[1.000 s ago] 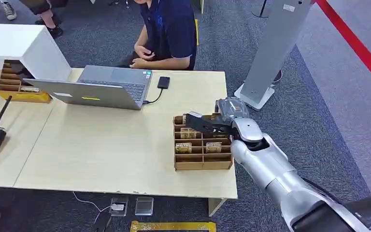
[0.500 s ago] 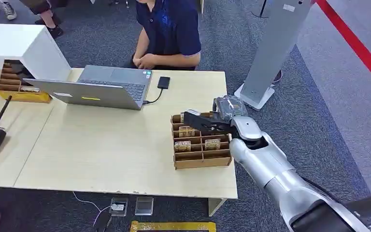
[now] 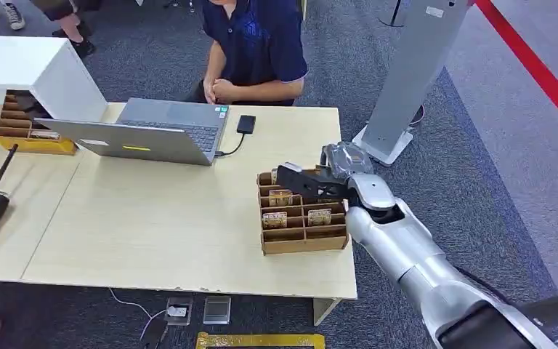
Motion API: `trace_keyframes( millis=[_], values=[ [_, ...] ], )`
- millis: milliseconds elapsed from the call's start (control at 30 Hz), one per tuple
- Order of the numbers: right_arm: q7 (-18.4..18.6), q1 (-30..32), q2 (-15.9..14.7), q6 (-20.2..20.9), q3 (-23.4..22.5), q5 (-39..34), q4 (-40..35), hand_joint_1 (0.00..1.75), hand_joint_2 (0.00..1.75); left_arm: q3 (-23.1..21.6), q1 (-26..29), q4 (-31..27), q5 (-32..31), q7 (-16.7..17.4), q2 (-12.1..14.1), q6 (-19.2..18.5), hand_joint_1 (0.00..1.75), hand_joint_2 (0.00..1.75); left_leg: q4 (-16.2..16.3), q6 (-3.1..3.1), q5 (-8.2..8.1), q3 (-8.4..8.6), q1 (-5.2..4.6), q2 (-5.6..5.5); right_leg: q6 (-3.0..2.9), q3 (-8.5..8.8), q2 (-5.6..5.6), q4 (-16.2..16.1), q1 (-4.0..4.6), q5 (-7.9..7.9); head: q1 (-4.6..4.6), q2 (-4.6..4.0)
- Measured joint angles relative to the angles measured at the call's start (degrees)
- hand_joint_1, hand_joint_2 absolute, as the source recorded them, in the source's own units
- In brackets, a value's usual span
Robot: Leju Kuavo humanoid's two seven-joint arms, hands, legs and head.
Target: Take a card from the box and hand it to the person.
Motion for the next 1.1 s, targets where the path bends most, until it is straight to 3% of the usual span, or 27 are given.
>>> trace_keyframes(
  millis=[200,267,433,567,700,767,900,1000,1100],
  values=[
    [2.34,0.00,-1.18,-0.53,-0.46,0.74,-4.52,1.68,1.75,0.00,0.02,0.00,0.53,-0.13,0.00,0.00,0.00,0.00,0.00,0.00,0.00,-0.01,0.00,0.00,0.00,-0.01,0.00,0.00,0.00,0.00,0.00,0.00],
    [3.58,-0.11,-2.05,-0.11,-1.24,1.16,-7.65,1.73,1.75,0.00,0.02,0.00,0.55,-0.30,0.00,-0.06,0.00,0.00,0.01,0.00,0.00,0.01,0.00,0.00,0.00,-0.01,0.00,0.00,0.00,0.00,0.00,0.00],
    [5.51,-0.23,-5.48,2.88,-3.17,1.53,-18.11,1.64,1.75,-0.02,0.11,0.00,0.87,-1.02,0.00,-0.66,0.00,0.00,0.01,0.00,0.00,-0.02,-0.01,-0.01,0.01,-0.03,-0.01,-0.01,-0.01,0.01,0.00,0.00],
    [5.01,-0.97,-8.08,4.70,-4.90,-3.84,-26.84,1.59,1.75,-0.04,0.10,0.00,1.20,-1.14,0.00,-0.66,0.00,0.00,0.01,0.00,0.00,-0.01,-0.01,0.01,0.01,-0.03,0.01,-0.01,-0.01,0.01,0.00,0.00],
    [4.50,-1.29,-9.79,3.72,-5.92,-7.36,-32.26,1.52,1.75,-0.04,0.11,0.00,1.42,-1.14,0.00,-0.63,0.00,0.00,0.01,0.00,0.00,-0.02,-0.01,0.00,0.01,-0.03,0.01,-0.02,-0.01,0.01,-0.02,0.00],
    [3.76,-1.71,-10.43,2.47,-6.07,-8.00,-33.55,1.43,1.75,-0.04,0.12,0.00,1.42,-1.16,0.00,-0.68,0.00,0.00,0.01,0.00,0.00,-0.01,-0.01,0.00,0.01,-0.03,0.01,-0.02,-0.01,0.01,0.00,0.00],
    [-0.84,-3.14,-10.69,-2.35,-6.86,-7.49,-33.71,1.48,1.75,-0.48,0.01,-0.02,0.79,-1.70,0.00,-1.05,0.00,0.00,0.01,0.00,0.00,-0.03,0.00,-0.01,0.01,-0.01,0.01,-0.01,-0.01,0.01,0.02,0.00],
    [-5.78,-4.87,-9.66,-7.38,-6.84,-5.42,-30.11,1.48,1.75,-0.85,-0.10,-0.04,0.07,-2.27,-0.02,-1.46,0.00,0.00,0.01,0.00,0.00,-0.02,0.00,-0.02,0.01,0.00,0.02,0.00,0.00,0.01,0.06,0.00],
    [-8.39,-6.13,-7.94,-10.40,-6.78,-4.50,-25.78,1.48,1.75,-1.33,-0.27,-0.09,-0.26,-2.36,-0.02,-1.79,0.00,0.00,0.01,0.00,0.00,-0.02,0.00,-0.03,0.01,0.00,-0.02,0.00,0.00,0.01,-0.07,0.00]
  ],
)
